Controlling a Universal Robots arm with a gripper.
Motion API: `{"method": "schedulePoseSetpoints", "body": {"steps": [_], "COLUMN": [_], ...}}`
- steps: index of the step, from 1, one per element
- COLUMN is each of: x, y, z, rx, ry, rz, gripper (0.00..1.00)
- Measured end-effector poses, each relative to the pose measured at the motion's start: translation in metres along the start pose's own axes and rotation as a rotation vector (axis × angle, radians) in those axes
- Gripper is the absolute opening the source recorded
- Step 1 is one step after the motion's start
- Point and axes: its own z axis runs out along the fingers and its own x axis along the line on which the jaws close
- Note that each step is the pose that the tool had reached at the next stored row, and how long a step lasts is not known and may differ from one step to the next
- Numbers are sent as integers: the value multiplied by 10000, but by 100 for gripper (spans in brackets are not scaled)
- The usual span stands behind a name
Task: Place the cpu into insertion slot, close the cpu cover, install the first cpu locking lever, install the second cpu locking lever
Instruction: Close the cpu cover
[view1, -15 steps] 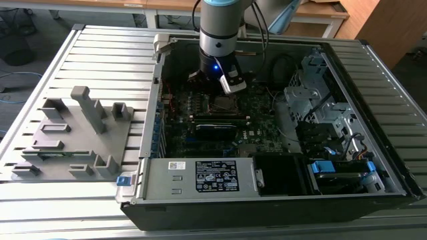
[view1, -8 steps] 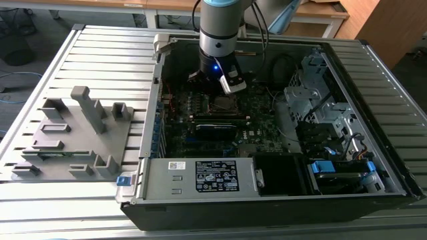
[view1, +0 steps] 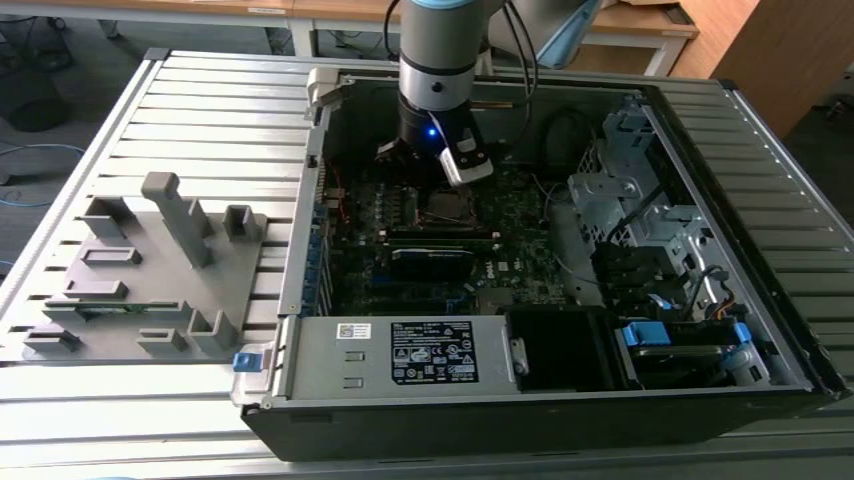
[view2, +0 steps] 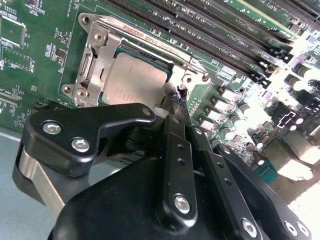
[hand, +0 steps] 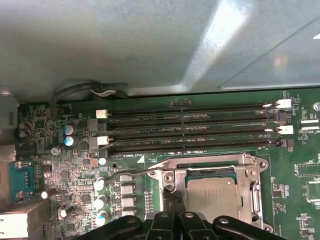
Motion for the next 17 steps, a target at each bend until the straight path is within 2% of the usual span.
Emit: {"method": "schedulePoseSetpoints", "body": {"steps": [9, 14, 17], "x": [0, -1, -35], "y": [2, 2, 5], "z": [-80, -81, -80], "rx": [2, 2, 4], "ry": [1, 1, 2], "rz": [0, -1, 0], "gripper": [11, 11, 11]}}
